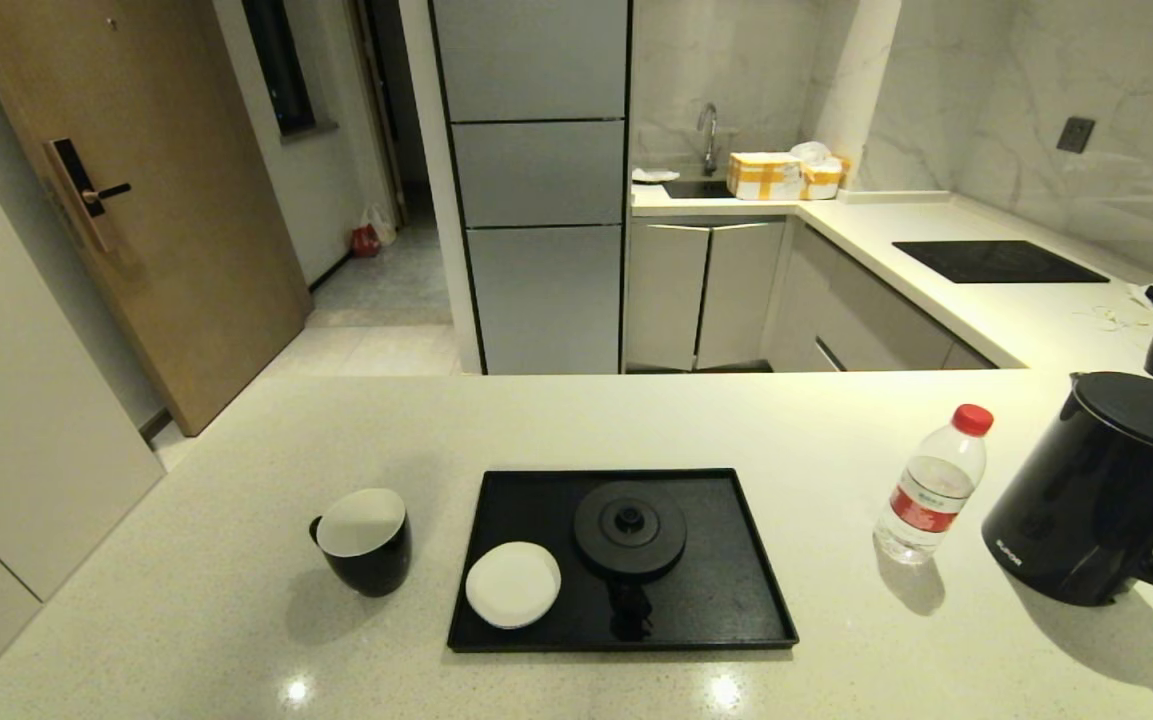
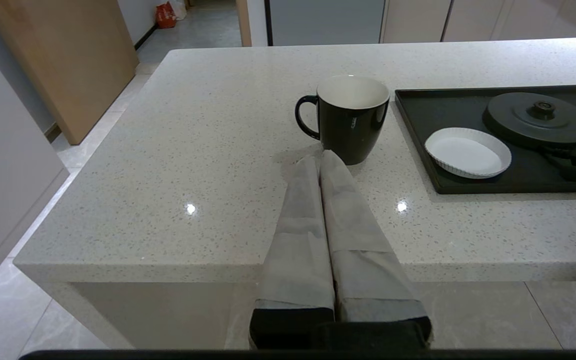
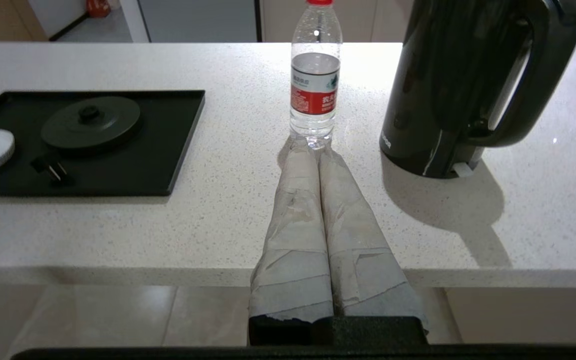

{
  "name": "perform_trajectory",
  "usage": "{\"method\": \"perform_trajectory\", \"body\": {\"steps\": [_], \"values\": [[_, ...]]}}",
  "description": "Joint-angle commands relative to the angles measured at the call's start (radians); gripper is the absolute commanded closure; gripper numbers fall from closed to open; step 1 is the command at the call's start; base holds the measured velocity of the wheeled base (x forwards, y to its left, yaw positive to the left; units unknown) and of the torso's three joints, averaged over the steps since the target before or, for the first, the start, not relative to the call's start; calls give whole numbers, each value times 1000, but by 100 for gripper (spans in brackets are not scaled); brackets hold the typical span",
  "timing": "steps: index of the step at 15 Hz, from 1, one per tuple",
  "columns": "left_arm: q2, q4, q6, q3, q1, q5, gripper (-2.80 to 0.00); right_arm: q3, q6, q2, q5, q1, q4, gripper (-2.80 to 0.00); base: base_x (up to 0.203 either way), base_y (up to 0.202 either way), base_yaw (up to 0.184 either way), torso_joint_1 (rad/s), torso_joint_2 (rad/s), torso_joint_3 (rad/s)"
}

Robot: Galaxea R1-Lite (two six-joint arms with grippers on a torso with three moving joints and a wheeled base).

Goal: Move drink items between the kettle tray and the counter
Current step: Return the tea cup to its original position

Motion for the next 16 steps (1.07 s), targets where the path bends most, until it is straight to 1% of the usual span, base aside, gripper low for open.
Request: {"method": "perform_trajectory", "body": {"steps": [1, 10, 16], "values": [[0, 0, 0, 0, 0, 1, 0, 2, 14, 2, -2, 0, 1, 0, 0, 0, 0, 0, 0, 0], [0, 0, 0, 0, 0, 1, 0, 2, 2, 2, 3, 0, -1, 0, 0, 0, 0, 0, 0, 0], [0, 0, 0, 0, 0, 1, 0, 2, 17, 2, 0, 0, -4, 0, 0, 0, 0, 0, 0, 0]]}}
